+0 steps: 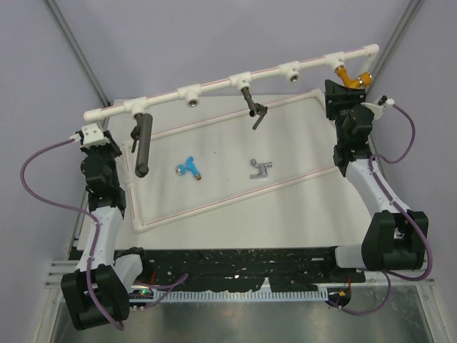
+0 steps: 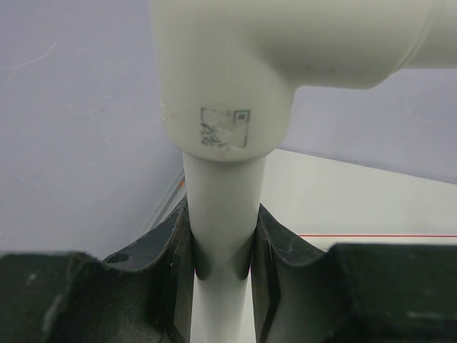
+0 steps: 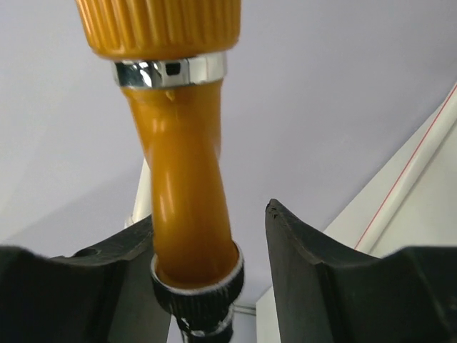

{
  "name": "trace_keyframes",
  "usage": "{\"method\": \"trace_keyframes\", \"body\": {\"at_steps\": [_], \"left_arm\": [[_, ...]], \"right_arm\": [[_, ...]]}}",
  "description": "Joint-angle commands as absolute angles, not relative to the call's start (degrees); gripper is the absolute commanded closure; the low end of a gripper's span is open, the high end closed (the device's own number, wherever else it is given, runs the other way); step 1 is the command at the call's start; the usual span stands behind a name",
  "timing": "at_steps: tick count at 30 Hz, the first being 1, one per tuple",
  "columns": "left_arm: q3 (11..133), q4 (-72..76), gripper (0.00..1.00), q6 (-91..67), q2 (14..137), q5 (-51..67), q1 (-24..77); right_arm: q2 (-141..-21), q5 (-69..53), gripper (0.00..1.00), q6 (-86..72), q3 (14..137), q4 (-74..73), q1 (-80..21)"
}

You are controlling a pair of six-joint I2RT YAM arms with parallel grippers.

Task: Install the water faucets

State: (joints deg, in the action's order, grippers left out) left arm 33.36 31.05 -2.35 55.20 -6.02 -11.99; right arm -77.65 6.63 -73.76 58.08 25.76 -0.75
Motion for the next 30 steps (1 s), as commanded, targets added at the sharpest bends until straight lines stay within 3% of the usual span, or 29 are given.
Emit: {"method": "trace_keyframes", "body": {"at_steps": [1,5,10,15,19,23,30], "left_arm": [[33.0,31.8,1.0,-3.1,54.3,-5.2,-11.3],[32.9,31.9,1.0,-3.1,54.1,-5.3,-11.2],[33.0,32.1,1.0,-3.1,54.1,-5.3,-10.9],[32.8,32.2,1.0,-3.1,54.1,-5.4,-10.5],[32.9,32.1,1.0,-2.7,54.0,-5.5,-10.2],[33.0,31.8,1.0,-2.4,53.8,-6.0,-9.8],[32.9,31.8,1.0,-2.5,53.6,-6.2,-8.6]], "right_arm": [[-74.4,6.3,0.45,-63.9,54.0,35.9,-0.9],[-73.7,3.1,0.35,-59.4,50.8,40.6,-0.8],[-71.4,0.9,0.05,-48.1,44.3,52.2,-0.8],[-66.5,-1.4,0.05,-39.0,39.3,54.4,1.5],[-62.2,-4.4,0.05,-33.6,39.3,46.9,4.6],[-58.6,-9.2,0.05,-35.0,42.5,38.2,11.2],[-62.9,-12.9,0.05,-38.0,53.6,29.8,11.8]]}}
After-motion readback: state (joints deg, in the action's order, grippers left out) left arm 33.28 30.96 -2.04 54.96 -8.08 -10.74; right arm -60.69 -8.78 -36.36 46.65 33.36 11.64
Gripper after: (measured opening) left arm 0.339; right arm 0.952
